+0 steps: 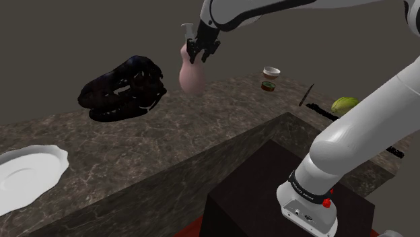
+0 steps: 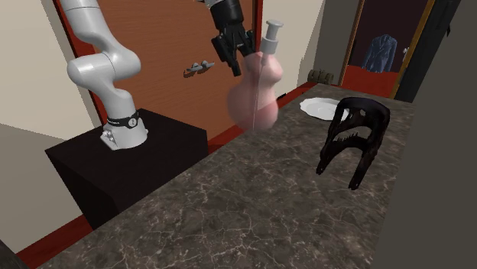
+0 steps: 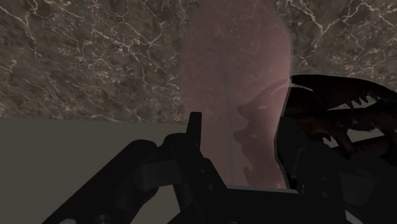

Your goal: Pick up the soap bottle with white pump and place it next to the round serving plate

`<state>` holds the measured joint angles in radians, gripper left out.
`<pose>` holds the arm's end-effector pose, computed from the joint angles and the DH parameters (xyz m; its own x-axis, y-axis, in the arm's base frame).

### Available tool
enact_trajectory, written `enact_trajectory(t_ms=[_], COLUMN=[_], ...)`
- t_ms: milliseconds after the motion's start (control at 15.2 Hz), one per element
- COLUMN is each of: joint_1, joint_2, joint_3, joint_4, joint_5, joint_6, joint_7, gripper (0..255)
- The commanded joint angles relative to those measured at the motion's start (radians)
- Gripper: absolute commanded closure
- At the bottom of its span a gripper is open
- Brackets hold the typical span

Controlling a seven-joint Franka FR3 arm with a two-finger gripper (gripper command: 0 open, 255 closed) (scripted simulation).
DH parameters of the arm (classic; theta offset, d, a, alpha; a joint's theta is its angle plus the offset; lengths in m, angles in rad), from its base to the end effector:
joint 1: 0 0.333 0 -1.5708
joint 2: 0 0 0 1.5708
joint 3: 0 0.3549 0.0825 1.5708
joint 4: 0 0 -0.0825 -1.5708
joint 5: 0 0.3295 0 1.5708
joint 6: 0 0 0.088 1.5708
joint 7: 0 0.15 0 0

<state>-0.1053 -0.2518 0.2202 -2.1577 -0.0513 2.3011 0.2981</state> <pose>0.4663 0.0603 0.5594 0.9098 -0.1424 0.3899 -0.1494 -0.9887 -0.0125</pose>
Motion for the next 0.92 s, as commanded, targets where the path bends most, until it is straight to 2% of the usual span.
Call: enact_trajectory(t_ms=[0,858], joint_1=[0.001,0.0], joint_2=[-0.006,-0.008], joint_3=[-0.001,-0.005], joint_4=[0.026,0.199], joint_5=[0.003,0.01], joint_6=[-0.031,-0.205], joint_7=[-0.003,-0.018], gripper=[255,255])
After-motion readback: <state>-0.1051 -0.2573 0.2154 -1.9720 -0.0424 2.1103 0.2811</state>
